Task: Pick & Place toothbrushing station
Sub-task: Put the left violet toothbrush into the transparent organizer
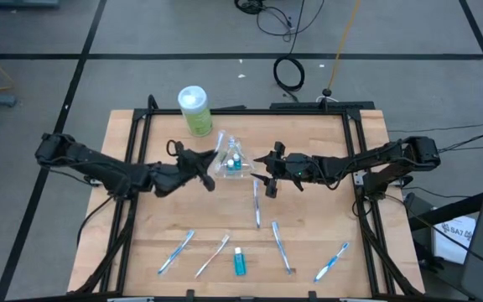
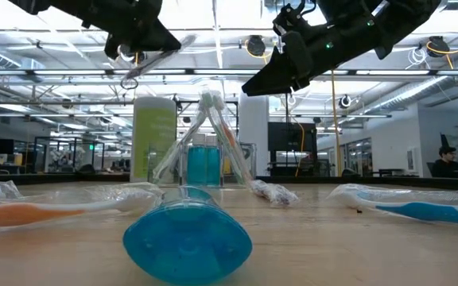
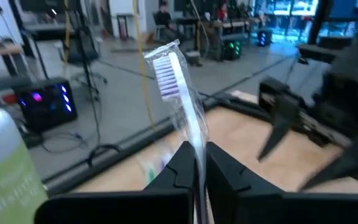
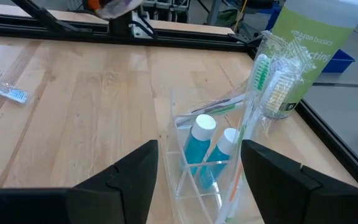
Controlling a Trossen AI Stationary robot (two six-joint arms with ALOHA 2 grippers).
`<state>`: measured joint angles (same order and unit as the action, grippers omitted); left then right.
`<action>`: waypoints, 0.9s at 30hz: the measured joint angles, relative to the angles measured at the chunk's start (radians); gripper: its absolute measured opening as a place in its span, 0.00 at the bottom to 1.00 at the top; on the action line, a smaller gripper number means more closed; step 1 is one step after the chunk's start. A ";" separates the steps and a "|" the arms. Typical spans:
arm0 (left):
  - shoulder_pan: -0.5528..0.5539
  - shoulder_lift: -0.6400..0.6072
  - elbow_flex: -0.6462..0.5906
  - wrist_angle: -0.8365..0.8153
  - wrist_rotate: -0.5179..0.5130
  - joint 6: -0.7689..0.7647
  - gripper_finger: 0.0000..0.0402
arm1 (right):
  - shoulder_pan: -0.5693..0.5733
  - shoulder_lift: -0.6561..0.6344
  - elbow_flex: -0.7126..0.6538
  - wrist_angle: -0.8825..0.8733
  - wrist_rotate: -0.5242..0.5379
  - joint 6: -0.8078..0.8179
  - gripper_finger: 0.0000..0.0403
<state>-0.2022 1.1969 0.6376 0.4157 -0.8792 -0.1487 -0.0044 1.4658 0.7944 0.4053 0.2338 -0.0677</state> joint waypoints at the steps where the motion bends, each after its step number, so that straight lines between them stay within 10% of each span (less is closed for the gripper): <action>1: 0.009 0.000 0.000 0.022 -0.005 0.020 0.02 | 0.000 0.000 0.000 0.000 0.000 0.000 0.56; 27: 0.204 0.268 0.000 0.379 0.008 0.090 0.02 | 0.000 0.000 0.000 -0.006 0.000 0.000 0.56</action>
<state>0.0013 1.4644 0.6379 0.7945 -0.8715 -0.0588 -0.0048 1.4662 0.7944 0.3988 0.2338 -0.0677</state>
